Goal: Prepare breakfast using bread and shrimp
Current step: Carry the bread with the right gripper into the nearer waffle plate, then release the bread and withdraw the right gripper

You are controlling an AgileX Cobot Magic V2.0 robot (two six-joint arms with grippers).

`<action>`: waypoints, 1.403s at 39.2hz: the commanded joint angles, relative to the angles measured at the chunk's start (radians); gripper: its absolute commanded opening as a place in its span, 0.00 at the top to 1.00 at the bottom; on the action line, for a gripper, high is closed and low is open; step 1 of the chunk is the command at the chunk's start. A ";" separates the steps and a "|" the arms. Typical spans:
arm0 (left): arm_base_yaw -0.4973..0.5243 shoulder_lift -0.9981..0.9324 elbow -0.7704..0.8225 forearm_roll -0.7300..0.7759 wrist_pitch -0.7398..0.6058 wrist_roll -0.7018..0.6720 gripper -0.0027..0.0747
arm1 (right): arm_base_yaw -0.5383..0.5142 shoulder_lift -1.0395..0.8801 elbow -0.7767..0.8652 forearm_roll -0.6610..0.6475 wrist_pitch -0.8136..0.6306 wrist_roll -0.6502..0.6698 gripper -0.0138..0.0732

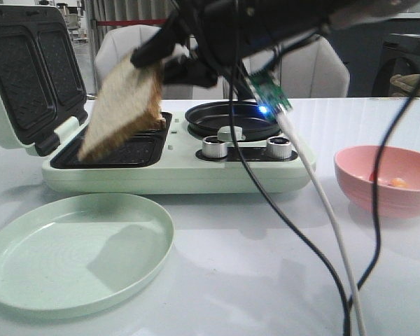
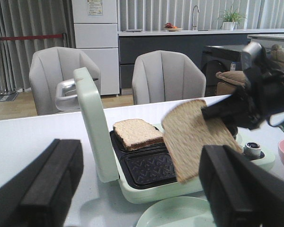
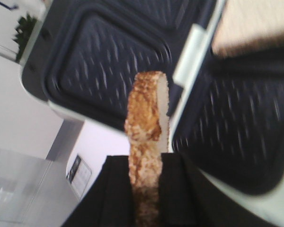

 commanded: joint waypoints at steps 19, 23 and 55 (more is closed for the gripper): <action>-0.007 0.005 -0.023 -0.010 -0.079 -0.005 0.24 | 0.018 0.300 -0.415 0.136 0.046 -0.063 0.45; -0.007 0.005 -0.023 -0.010 -0.079 -0.005 0.24 | 0.025 0.319 -0.426 0.135 0.043 -0.063 0.32; -0.007 0.005 -0.023 -0.010 -0.079 -0.005 0.24 | 0.026 0.096 -0.428 -1.010 -0.033 0.587 0.24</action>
